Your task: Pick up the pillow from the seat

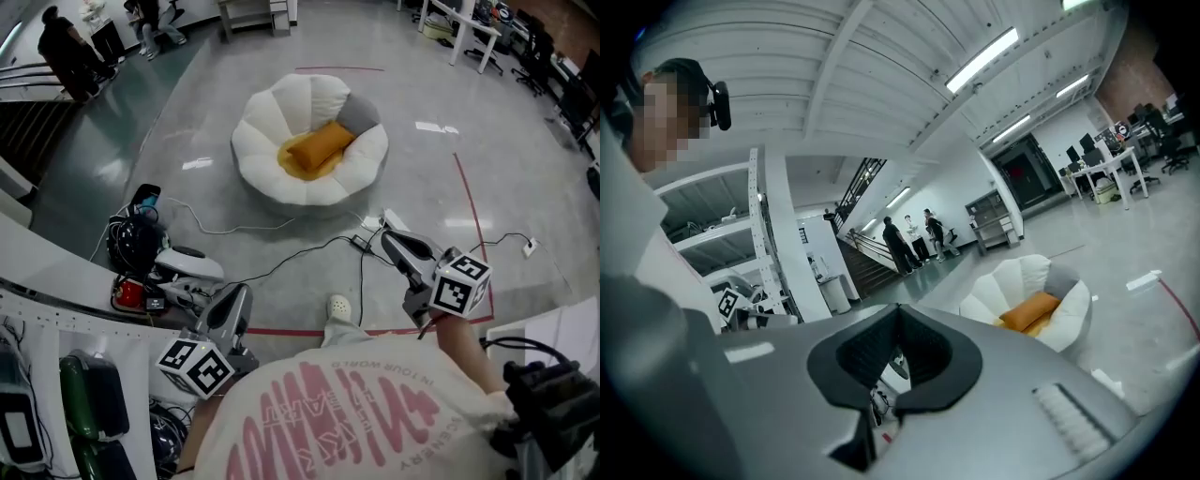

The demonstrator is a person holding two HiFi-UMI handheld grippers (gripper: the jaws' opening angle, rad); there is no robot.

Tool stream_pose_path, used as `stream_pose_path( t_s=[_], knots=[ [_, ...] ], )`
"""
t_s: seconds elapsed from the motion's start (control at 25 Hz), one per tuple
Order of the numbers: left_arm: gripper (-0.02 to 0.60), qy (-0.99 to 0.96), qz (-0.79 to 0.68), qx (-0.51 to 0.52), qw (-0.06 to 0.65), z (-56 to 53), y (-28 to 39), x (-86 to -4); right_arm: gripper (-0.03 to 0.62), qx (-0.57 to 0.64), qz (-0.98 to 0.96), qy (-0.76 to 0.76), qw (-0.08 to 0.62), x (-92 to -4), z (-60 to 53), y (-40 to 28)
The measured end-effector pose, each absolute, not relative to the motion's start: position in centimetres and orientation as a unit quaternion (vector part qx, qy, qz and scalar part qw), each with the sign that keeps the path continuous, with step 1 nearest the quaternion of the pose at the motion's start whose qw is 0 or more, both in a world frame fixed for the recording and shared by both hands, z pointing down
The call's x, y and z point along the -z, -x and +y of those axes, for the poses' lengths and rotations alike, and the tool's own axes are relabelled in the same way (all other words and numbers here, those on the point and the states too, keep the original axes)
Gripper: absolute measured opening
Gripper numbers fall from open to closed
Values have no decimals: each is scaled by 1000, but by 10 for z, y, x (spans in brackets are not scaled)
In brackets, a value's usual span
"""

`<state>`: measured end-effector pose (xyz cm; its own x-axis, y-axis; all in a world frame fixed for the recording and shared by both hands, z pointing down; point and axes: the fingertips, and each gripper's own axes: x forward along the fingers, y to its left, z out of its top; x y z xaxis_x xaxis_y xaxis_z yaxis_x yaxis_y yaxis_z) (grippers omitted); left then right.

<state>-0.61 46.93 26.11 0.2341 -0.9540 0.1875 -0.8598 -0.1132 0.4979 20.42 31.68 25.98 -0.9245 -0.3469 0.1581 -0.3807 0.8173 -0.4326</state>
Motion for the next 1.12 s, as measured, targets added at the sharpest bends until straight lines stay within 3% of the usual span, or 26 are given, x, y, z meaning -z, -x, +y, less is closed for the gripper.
stream_pose_path(
  t_s=[0.56, 1.12],
  knots=[
    [17, -717, -645, 94, 250, 303, 44, -264, 6, -207, -965, -142, 74, -261, 141, -152],
    [15, -710, -649, 49, 269, 225, 51, -273, 6, -263, -948, -173, 34, -285, 57, -157]
  ],
)
